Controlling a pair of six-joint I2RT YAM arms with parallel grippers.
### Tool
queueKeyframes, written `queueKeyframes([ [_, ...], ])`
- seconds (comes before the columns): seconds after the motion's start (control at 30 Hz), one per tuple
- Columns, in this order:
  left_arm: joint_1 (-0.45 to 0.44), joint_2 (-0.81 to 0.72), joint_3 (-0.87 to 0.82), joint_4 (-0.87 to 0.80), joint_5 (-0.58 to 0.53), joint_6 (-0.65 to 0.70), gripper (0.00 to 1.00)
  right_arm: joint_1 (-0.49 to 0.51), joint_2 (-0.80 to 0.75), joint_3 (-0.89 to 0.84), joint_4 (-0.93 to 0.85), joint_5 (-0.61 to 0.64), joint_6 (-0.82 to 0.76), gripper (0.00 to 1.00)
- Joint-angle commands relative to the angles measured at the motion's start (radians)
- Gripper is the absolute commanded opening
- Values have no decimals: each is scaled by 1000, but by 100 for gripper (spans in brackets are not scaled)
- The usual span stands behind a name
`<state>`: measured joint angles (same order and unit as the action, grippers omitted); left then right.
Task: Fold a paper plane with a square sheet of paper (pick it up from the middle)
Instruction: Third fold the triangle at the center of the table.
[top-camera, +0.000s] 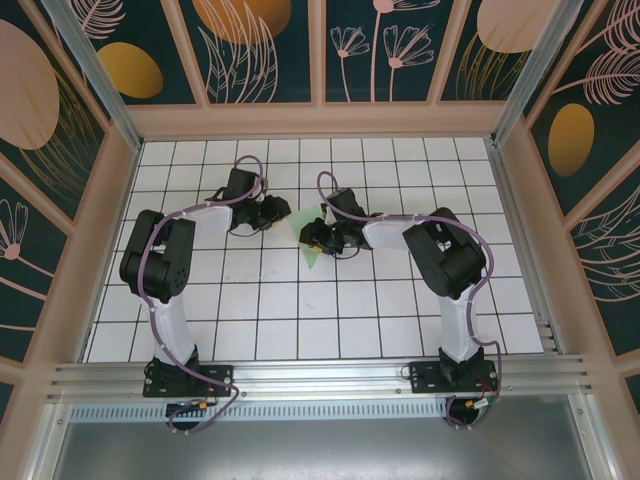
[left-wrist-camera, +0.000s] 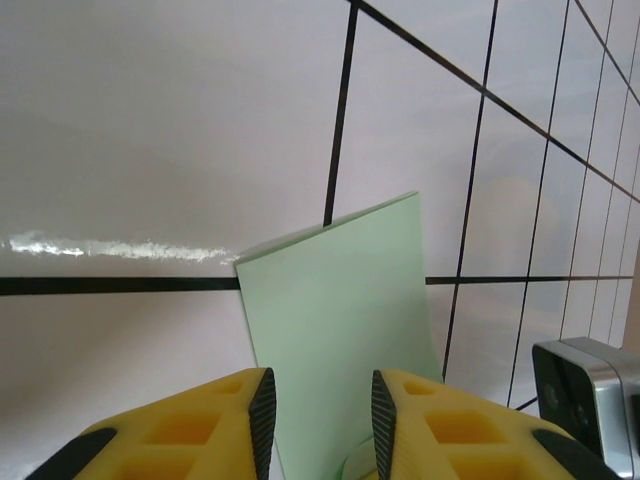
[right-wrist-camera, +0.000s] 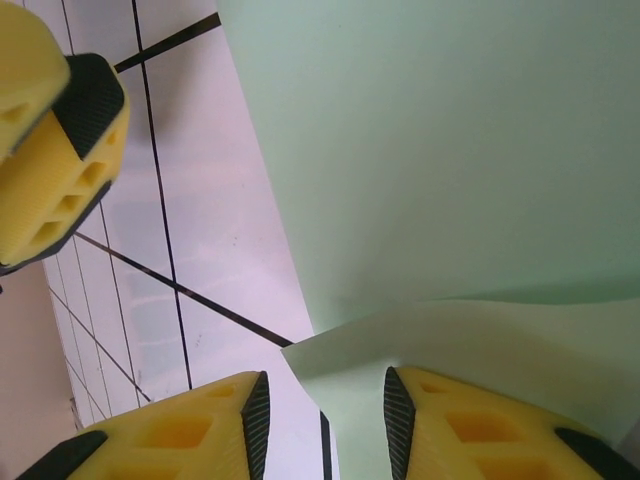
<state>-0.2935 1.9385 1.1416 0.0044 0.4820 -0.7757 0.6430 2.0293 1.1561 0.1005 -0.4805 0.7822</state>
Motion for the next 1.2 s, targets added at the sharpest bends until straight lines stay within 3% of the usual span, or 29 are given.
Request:
queueKeyframes([
  [0.0, -3, -38, -23, 30, 46, -7, 33, -10, 8, -44, -60, 32, -32, 37],
  [0.23, -8, -56, -62, 58, 82, -19, 22, -15, 13, -52, -84, 36, -36, 16],
  [0.47, -64, -54, -78, 56, 110, -13, 9, -16, 30, -47, -114, 41, -42, 2],
  [0.7, -119, -33, -72, 5, 83, 5, 0, -16, 38, -42, -127, 51, -39, 0],
  [1.17, -136, -33, -104, -54, 25, 11, 0, -16, 46, -35, -128, 51, -25, 0],
])
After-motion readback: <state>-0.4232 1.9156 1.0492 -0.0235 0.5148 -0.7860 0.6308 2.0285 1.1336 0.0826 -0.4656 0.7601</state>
